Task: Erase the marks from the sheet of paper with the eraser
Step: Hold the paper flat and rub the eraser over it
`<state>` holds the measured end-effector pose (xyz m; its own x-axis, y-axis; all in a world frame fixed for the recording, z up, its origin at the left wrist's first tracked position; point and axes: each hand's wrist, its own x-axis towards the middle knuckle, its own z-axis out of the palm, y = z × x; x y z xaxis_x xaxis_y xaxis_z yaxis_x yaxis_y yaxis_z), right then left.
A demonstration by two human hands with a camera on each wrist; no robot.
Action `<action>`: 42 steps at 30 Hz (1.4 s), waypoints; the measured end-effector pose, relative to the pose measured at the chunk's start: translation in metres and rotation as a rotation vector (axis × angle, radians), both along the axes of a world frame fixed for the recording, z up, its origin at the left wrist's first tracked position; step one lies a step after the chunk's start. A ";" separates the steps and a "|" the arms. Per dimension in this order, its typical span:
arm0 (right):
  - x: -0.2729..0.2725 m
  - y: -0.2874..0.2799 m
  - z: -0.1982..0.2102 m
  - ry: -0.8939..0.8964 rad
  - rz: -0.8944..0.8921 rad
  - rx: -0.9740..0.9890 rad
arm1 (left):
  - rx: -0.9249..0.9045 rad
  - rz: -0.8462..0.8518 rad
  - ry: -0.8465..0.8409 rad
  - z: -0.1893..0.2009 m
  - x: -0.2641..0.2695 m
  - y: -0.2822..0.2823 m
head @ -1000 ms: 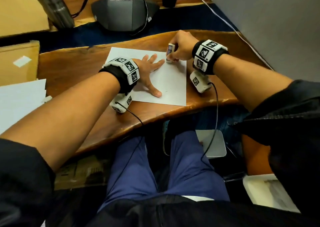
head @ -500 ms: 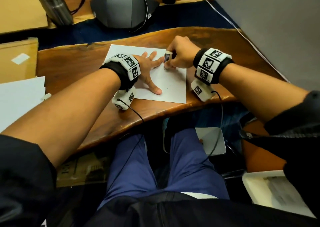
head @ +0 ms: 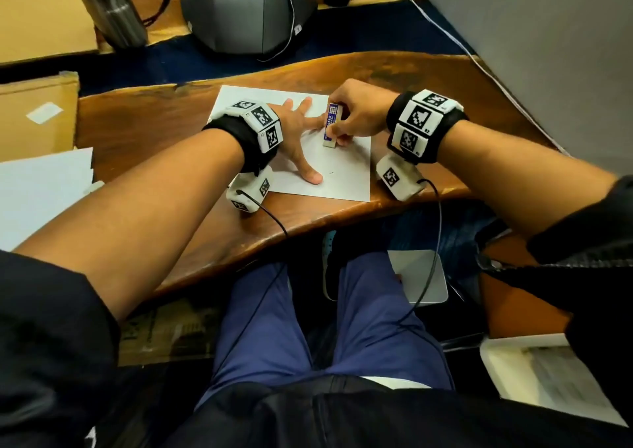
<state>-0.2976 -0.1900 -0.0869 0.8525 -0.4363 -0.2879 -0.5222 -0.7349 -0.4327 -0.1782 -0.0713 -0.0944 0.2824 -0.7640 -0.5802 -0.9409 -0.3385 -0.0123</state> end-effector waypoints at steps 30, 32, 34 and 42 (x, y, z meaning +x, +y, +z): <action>-0.003 0.003 0.009 0.067 0.021 -0.001 | 0.028 -0.026 -0.032 0.001 -0.001 -0.001; -0.009 0.009 0.006 0.112 0.071 0.037 | 0.031 -0.029 -0.042 0.001 -0.002 -0.002; -0.010 0.010 0.008 0.118 0.080 0.070 | 0.031 -0.028 -0.046 0.001 -0.002 -0.002; -0.004 0.009 0.010 0.075 0.010 0.007 | 0.039 -0.036 -0.049 0.001 -0.002 -0.002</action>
